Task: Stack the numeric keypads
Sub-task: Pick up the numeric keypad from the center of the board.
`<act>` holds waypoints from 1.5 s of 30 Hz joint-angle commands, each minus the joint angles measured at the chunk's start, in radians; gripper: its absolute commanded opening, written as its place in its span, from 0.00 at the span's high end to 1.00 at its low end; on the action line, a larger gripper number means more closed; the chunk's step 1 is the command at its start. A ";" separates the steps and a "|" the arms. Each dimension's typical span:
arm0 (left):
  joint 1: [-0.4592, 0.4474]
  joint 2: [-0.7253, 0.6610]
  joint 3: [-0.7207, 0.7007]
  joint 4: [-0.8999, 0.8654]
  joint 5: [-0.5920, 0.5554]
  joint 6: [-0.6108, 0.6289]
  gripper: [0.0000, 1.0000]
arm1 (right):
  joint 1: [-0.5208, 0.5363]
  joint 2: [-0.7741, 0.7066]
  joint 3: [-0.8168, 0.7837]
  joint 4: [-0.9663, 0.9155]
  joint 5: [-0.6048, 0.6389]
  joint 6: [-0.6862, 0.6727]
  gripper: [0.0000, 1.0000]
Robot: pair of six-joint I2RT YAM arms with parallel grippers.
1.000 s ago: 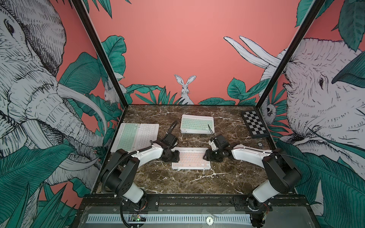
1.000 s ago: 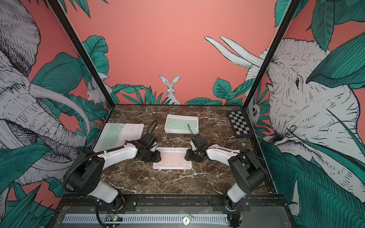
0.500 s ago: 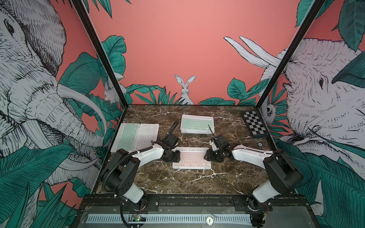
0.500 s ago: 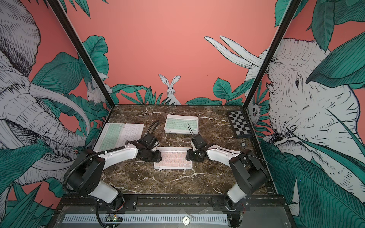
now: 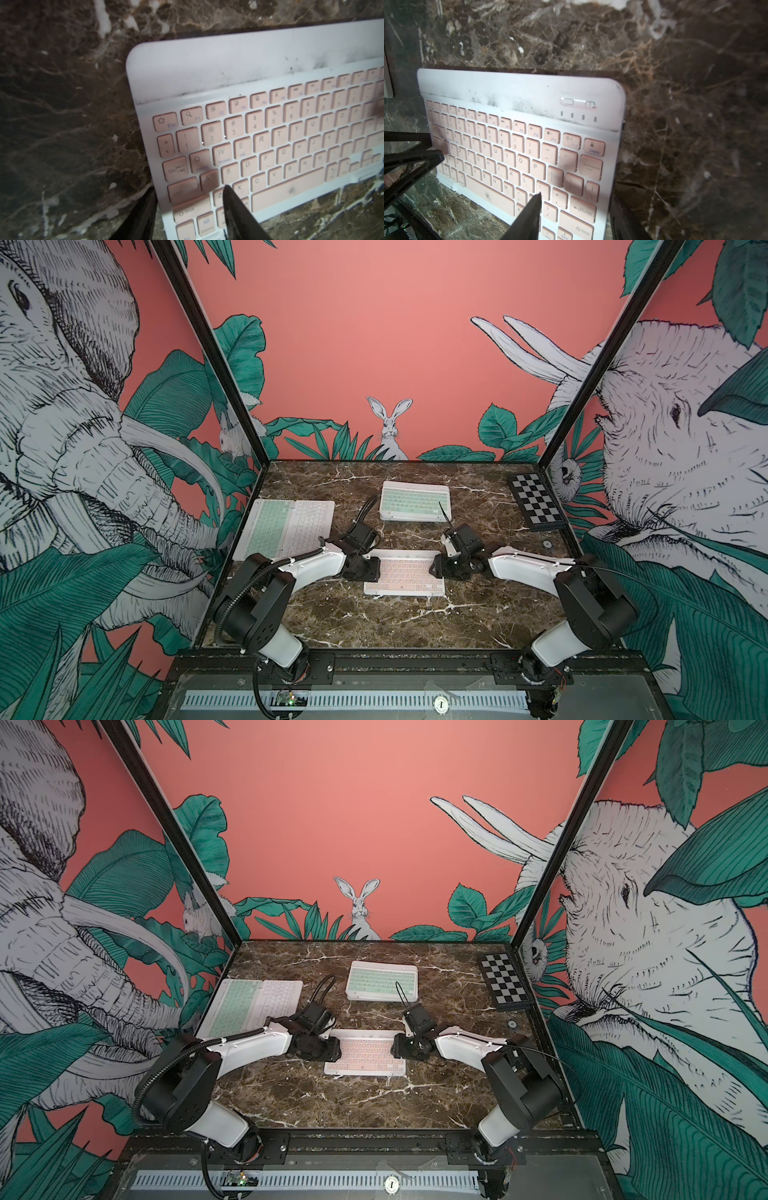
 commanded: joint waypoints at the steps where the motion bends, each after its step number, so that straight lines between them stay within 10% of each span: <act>1: -0.032 0.057 -0.053 -0.023 0.032 -0.012 0.47 | 0.006 0.016 -0.058 0.144 -0.135 0.061 0.49; 18: -0.041 0.100 -0.084 0.049 0.066 -0.018 0.47 | -0.080 -0.043 -0.173 0.502 -0.462 0.169 0.54; 45: -0.052 0.159 -0.082 0.096 0.098 0.018 0.47 | -0.158 -0.147 -0.173 0.333 -0.544 0.068 0.55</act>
